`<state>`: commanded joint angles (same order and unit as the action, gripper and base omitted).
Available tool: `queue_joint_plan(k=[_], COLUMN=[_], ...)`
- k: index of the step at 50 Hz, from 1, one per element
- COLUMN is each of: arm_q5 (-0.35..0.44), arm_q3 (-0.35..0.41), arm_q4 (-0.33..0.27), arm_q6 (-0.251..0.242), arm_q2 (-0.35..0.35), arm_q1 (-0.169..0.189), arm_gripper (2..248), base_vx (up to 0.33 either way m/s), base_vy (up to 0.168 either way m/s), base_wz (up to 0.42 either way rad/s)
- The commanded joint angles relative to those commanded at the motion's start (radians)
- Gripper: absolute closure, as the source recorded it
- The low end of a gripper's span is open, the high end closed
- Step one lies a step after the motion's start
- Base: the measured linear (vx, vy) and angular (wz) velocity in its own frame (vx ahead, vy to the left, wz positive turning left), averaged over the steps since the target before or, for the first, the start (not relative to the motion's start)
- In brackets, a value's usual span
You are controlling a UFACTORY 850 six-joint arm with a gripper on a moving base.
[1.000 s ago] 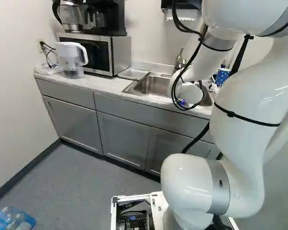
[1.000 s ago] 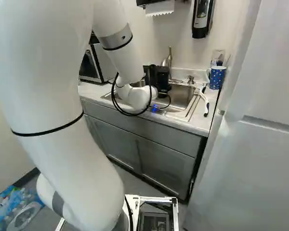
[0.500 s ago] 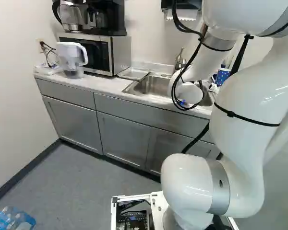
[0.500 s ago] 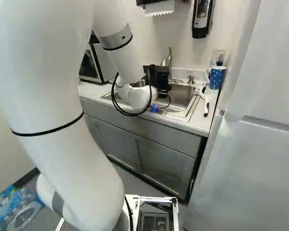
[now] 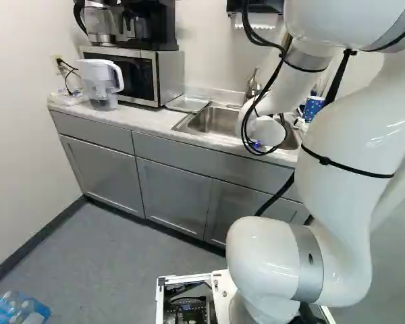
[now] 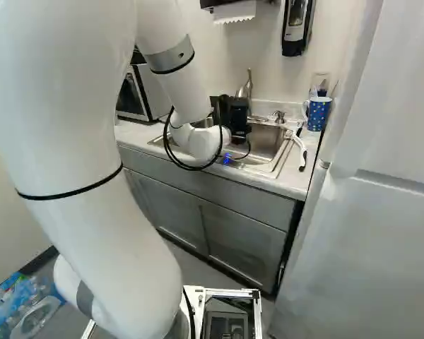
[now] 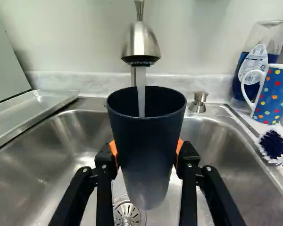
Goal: Rinse the cup and place it in the tray
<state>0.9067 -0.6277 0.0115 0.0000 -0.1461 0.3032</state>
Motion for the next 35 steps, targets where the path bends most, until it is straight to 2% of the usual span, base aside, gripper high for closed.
queue_joint_plan(k=[35], arm_q5=[0.000], arm_q3=[0.000], arm_q4=[0.000], arm_q6=[0.000], arm_q2=[0.000], arm_q1=[0.000], arm_gripper=[124], base_vx=[0.000], base_vy=[0.000], base_wz=[0.000])
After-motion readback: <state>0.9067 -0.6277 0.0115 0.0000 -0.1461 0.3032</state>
